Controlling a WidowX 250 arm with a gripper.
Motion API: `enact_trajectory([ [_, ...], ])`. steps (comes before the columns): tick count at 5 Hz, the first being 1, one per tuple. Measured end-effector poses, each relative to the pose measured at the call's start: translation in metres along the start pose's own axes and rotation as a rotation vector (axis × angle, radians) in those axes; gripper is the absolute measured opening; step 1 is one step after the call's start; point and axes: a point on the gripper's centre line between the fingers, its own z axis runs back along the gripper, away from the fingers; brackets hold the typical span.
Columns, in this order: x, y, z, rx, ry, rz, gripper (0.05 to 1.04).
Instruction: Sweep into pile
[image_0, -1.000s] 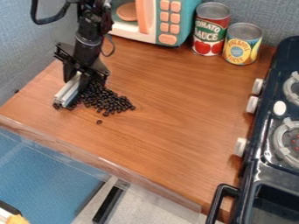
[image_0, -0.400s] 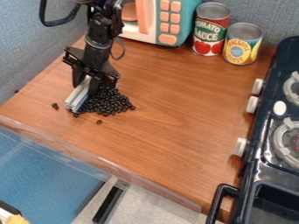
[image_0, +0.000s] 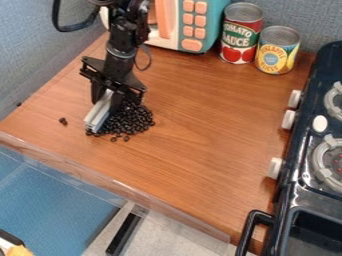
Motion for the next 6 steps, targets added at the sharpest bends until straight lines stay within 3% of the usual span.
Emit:
enact_trajectory([
  [4, -0.001, -0.025, 0.009, -0.068, 0.016, 0.007, 0.383],
  [6, 0.015, -0.021, 0.028, -0.124, 0.002, 0.004, 0.383],
])
